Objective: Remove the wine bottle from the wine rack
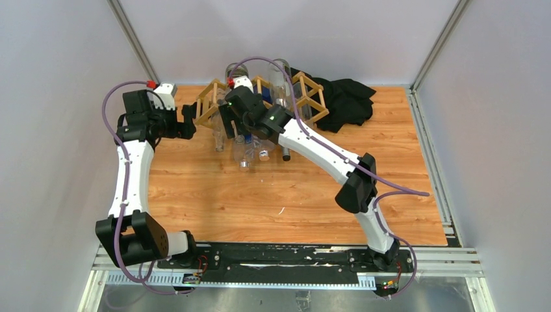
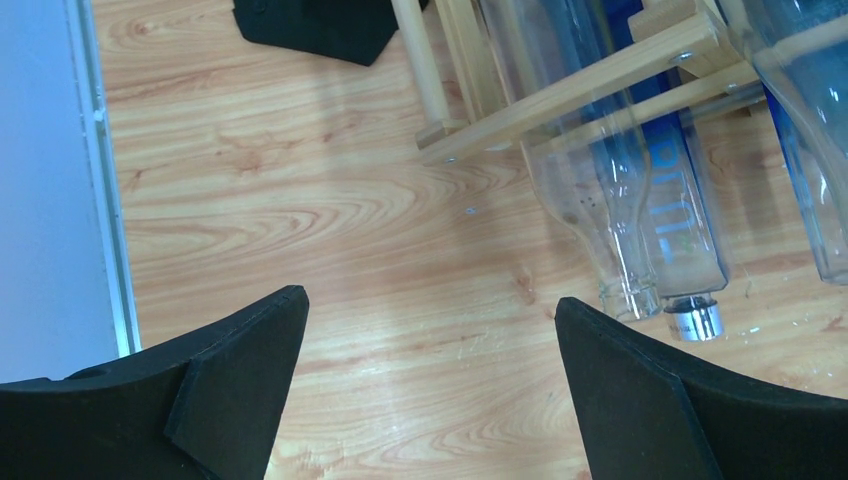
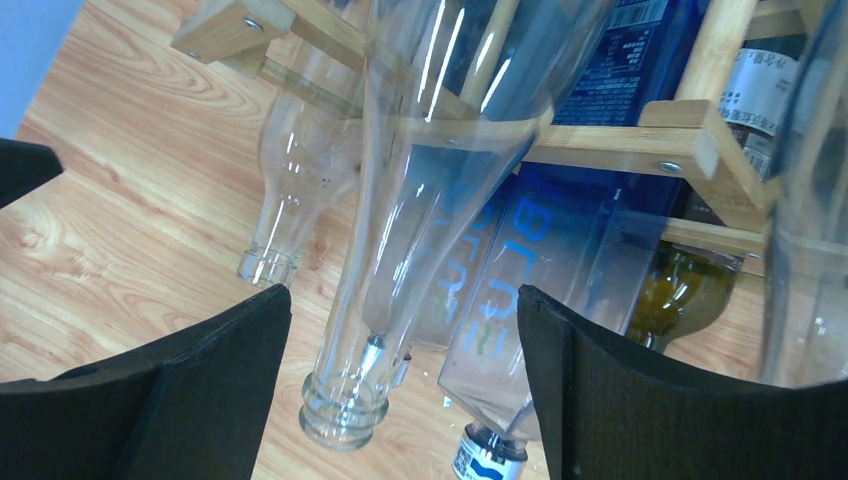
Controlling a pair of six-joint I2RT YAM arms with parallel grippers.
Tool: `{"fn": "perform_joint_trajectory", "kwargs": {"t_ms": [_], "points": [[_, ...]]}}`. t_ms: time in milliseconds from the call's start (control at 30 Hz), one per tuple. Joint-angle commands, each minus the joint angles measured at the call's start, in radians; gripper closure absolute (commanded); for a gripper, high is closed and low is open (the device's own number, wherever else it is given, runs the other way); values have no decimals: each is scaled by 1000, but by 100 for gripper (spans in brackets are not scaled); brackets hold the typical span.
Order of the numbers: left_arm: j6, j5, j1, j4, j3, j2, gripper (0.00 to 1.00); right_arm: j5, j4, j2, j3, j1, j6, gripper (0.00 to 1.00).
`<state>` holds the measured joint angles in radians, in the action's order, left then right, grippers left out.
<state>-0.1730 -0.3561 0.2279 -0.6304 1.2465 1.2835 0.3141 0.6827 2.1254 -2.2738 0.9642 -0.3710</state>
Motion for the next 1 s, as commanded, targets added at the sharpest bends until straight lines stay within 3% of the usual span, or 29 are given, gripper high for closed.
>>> {"fn": "perform_joint_trajectory", "kwargs": {"t_ms": [0,667,967], "points": [[-20,-50,7,-33,29,-18,0,7,31,55,-37,4,-4,15],[-64,-139,6,-77,47,-20,0,-33,-64,106,-15,-44,-94,40],[-125,-207,2,-90,54,-34,0,-66,-149,-22,119,-47,-108,84]]}}
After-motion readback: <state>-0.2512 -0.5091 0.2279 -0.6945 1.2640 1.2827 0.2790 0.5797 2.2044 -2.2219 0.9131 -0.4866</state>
